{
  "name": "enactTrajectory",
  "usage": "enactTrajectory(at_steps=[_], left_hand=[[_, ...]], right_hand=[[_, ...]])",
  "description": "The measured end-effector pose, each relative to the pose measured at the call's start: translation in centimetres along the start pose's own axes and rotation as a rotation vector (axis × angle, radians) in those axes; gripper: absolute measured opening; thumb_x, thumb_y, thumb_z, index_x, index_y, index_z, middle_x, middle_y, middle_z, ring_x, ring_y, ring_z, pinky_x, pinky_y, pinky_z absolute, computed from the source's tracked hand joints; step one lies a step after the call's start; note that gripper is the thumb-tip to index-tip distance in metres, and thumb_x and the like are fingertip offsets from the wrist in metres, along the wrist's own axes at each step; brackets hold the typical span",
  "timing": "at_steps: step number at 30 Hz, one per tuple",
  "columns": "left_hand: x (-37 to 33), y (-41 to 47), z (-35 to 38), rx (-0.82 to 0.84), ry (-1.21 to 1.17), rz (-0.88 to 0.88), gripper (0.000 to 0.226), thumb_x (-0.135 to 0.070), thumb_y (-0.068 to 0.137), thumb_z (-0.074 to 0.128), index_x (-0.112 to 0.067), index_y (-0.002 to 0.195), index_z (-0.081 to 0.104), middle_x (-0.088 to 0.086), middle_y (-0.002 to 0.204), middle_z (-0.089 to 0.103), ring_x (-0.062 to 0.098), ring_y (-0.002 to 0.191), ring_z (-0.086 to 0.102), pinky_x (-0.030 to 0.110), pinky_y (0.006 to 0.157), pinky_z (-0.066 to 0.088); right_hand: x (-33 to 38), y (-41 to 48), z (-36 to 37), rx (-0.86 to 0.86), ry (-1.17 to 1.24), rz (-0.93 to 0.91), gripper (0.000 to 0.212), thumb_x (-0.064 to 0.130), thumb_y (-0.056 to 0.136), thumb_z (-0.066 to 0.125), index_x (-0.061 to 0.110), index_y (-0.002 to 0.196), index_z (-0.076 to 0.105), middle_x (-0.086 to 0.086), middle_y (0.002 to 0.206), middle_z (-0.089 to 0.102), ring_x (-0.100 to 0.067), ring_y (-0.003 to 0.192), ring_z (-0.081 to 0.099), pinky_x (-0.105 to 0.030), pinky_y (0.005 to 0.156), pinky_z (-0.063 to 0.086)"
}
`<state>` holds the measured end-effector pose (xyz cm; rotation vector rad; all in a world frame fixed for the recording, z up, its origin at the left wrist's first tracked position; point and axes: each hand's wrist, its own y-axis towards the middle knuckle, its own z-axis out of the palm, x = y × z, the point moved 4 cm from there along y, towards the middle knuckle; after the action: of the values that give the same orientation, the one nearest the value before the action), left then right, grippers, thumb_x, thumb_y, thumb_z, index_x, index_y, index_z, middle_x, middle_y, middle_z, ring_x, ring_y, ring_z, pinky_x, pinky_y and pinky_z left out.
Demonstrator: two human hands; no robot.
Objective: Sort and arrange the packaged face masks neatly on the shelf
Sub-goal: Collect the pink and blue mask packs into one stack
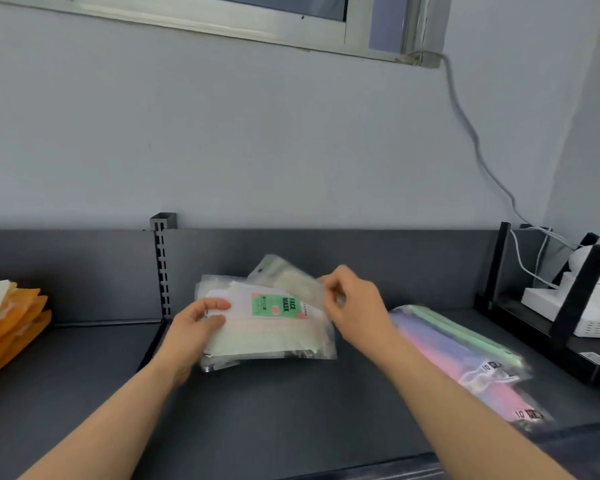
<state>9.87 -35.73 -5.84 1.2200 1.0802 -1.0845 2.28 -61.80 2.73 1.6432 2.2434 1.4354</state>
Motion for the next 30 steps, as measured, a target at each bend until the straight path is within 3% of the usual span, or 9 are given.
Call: enactTrajectory(at_steps=[2, 5, 10, 13, 15, 17, 20, 26, 30], left_hand=[[-0.1, -0.1, -0.4, -0.012, -0.035, -0.049, 0.017, -0.021, 0.092, 0.06, -0.02, 0.086, 0.075, 0.003, 0.105, 0.072, 0.024, 0.087, 0.065, 0.039, 0.076, 0.052], [-0.8, -0.6, -0.6, 0.016, -0.014, 0.006, 0.04, -0.055, 0.076, 0.072, -0.016, 0.085, 0.067, -0.011, 0.092, 0.071, 0.011, 0.086, 0.066, 0.025, 0.076, 0.051], [-0.3, -0.7, -0.4, 0.032, 0.083, 0.05, 0.042, -0.005, 0.071, 0.084, -0.016, 0.09, 0.048, 0.006, 0.104, 0.066, 0.023, 0.086, 0.069, 0.029, 0.059, 0.055], [-0.1, -0.6, -0.5, 0.021, 0.163, 0.083, 0.04, 0.005, 0.077, 0.077, -0.016, 0.092, 0.046, 0.004, 0.107, 0.066, 0.019, 0.088, 0.071, 0.022, 0.054, 0.054], [0.0, -0.7, -0.6, 0.036, 0.179, 0.093, 0.044, 0.006, 0.08, 0.073, -0.02, 0.104, 0.047, -0.003, 0.112, 0.062, 0.003, 0.081, 0.07, 0.017, 0.053, 0.053], [-0.3, -0.7, -0.7, 0.069, 0.19, 0.1, 0.072, 0.008, 0.082, 0.07, -0.033, 0.132, 0.039, -0.014, 0.12, 0.056, -0.006, 0.087, 0.067, 0.017, 0.064, 0.056], [-0.3, -0.6, -0.7, 0.143, 0.094, 0.066, 0.111, 0.012, 0.086, 0.062, -0.054, 0.148, -0.002, -0.003, 0.119, 0.069, 0.017, 0.099, 0.071, 0.038, 0.084, 0.057], [-1.5, -0.6, 0.1, 0.207, 0.046, 0.057, 0.108, 0.009, 0.091, 0.052, -0.052, 0.146, -0.017, -0.007, 0.118, 0.071, 0.012, 0.106, 0.068, 0.04, 0.102, 0.042], [-1.8, -0.2, 0.4, 0.171, 0.103, 0.08, 0.105, -0.002, 0.092, 0.057, -0.052, 0.147, -0.016, -0.007, 0.108, 0.073, 0.011, 0.101, 0.067, 0.031, 0.093, 0.043]], right_hand=[[-0.4, -1.5, 3.0, 0.181, -0.008, -0.075, 0.01, 0.009, 0.084, 0.063, 0.019, 0.081, 0.06, 0.004, 0.104, 0.073, -0.014, 0.097, 0.069, -0.037, 0.086, 0.053], [-1.4, -2.6, 5.4, 0.376, 0.082, -0.054, 0.011, 0.008, 0.085, 0.067, 0.018, 0.08, 0.069, 0.004, 0.112, 0.071, -0.001, 0.107, 0.063, -0.028, 0.098, 0.048], [-1.5, -3.4, 7.4, 0.528, 0.15, 0.002, 0.015, 0.016, 0.086, 0.07, 0.018, 0.1, 0.076, 0.007, 0.128, 0.063, -0.004, 0.119, 0.055, -0.027, 0.107, 0.04], [-3.0, -1.9, 5.7, 0.279, 0.16, 0.184, 0.052, 0.015, 0.081, 0.072, 0.021, 0.131, 0.057, 0.006, 0.147, 0.039, -0.008, 0.139, 0.032, -0.013, 0.112, 0.022], [-5.3, -1.5, 4.7, 0.145, 0.138, 0.438, 0.077, 0.016, 0.075, 0.078, 0.013, 0.142, 0.039, -0.004, 0.148, 0.036, -0.02, 0.14, 0.032, -0.028, 0.115, 0.027], [-7.3, -1.8, 4.9, 0.134, 0.31, 0.701, 0.087, 0.019, 0.069, 0.085, 0.005, 0.139, 0.036, -0.009, 0.137, 0.049, -0.028, 0.126, 0.05, -0.044, 0.104, 0.044], [-7.9, -1.7, 6.4, 0.246, 0.641, 0.792, 0.057, 0.008, 0.072, 0.083, 0.002, 0.122, 0.057, -0.012, 0.114, 0.07, -0.025, 0.097, 0.07, -0.038, 0.082, 0.058], [-7.7, 0.7, 5.8, 0.18, 0.798, 0.649, 0.061, -0.012, 0.073, 0.067, 0.016, 0.124, 0.048, -0.008, 0.11, 0.067, -0.019, 0.094, 0.067, -0.027, 0.064, 0.054], [-8.5, 0.6, 5.9, 0.113, 0.757, 0.636, 0.061, -0.012, 0.076, 0.061, 0.017, 0.128, 0.044, -0.005, 0.113, 0.063, -0.015, 0.095, 0.063, -0.025, 0.068, 0.053]])
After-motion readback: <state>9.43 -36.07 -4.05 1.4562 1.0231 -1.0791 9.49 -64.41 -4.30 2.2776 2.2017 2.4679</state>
